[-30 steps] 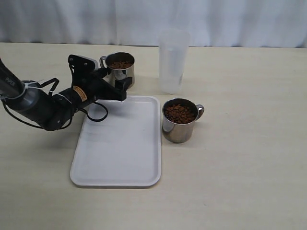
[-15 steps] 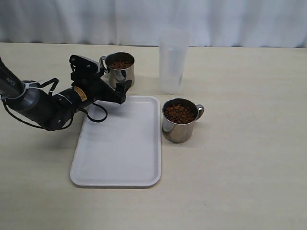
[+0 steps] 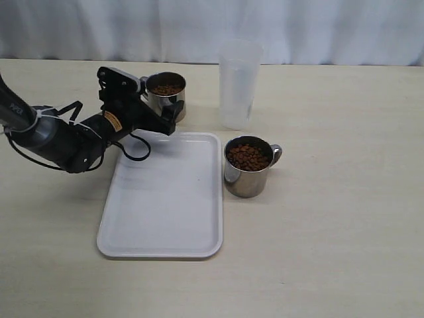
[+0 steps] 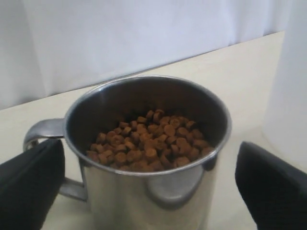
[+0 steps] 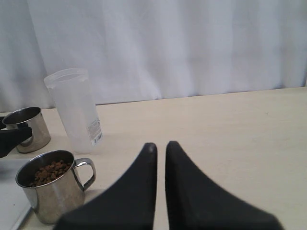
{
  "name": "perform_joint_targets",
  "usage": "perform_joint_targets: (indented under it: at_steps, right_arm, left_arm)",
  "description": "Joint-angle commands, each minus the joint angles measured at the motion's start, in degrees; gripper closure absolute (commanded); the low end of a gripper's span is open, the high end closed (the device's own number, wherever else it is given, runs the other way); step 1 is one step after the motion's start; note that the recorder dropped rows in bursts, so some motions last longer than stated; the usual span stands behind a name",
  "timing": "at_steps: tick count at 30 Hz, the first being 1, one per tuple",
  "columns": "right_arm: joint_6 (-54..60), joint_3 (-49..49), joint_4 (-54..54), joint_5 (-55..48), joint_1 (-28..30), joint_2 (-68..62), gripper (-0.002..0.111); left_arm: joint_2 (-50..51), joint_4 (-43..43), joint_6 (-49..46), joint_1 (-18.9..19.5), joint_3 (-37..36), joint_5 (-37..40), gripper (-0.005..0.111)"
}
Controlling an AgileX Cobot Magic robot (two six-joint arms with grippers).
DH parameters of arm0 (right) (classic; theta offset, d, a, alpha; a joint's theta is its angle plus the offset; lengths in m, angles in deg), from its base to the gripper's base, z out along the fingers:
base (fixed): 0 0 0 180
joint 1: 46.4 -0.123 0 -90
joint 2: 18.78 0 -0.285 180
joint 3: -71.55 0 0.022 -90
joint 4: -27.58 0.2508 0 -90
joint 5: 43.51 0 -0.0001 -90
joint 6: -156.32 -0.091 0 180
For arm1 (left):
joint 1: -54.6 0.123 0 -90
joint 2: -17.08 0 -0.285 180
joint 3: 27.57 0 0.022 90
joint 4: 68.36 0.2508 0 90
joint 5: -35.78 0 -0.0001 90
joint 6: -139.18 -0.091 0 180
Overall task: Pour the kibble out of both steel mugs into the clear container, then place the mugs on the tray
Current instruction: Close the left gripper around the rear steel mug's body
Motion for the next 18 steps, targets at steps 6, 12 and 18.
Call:
perform_joint_targets:
  at_steps: [6, 12, 18]
  right_arm:
    - [-0.1, 0.2, 0.1, -0.1, -0.2, 0.2, 0.103]
    - [-0.1, 0.2, 0.1, -0.1, -0.2, 0.2, 0.103]
    - [-0.1, 0.2, 0.1, -0.1, -0.2, 0.2, 0.103]
  left_arm:
    - [0.2, -2.8, 1.2, -0.3, 0.8, 1.4, 0.025]
    - [0.8, -1.6, 1.8, -0.3, 0.8, 0.6, 0.025]
    - [2.3, -0.2, 1.8, -0.9, 0.8, -3.5, 0.025]
